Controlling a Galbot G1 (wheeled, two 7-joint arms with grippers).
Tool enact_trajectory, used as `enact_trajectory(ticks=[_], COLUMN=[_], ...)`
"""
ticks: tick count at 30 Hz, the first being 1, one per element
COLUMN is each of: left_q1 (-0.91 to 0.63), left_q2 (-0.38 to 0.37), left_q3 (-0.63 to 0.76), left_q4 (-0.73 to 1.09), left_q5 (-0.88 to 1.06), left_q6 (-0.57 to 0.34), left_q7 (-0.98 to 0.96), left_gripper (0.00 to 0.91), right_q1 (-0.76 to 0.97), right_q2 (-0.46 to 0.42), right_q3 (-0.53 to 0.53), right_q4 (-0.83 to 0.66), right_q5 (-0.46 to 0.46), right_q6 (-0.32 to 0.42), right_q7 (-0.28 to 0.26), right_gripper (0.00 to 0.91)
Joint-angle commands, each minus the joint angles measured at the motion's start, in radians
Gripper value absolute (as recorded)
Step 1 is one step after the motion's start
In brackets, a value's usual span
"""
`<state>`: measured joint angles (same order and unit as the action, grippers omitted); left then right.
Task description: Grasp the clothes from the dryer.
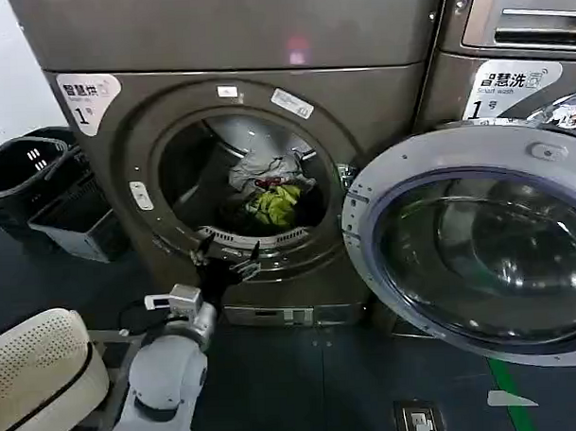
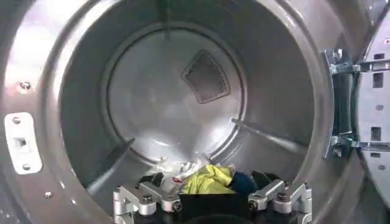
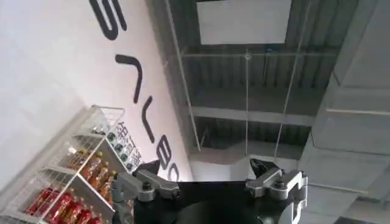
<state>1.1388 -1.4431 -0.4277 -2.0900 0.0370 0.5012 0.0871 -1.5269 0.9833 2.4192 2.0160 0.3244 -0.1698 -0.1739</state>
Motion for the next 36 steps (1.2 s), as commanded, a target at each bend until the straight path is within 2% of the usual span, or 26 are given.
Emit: enact_trajectory(ticks=[1,36], left_q1=[-0.002,0.015], left_q2=[-0.002,0.0], left_q3=[0.002,0.006], left_q4=[0.002,-0.025], left_q5=[0.0,-0.011], left_q6=[-0.005,-0.016], left_q7=[0.006,0.016], left_gripper=[0.907,0.907], right_q1=[0.001,-0.002], right_q2=[0.001,-0.002], right_q3=[0.0,0.005], right_q4=[-0.001,-0.008], right_q5=[-0.001,-0.002], right_q6=[0.0,0.003], right_q7=[0.001,0.004], right_gripper=[0.907,0.907])
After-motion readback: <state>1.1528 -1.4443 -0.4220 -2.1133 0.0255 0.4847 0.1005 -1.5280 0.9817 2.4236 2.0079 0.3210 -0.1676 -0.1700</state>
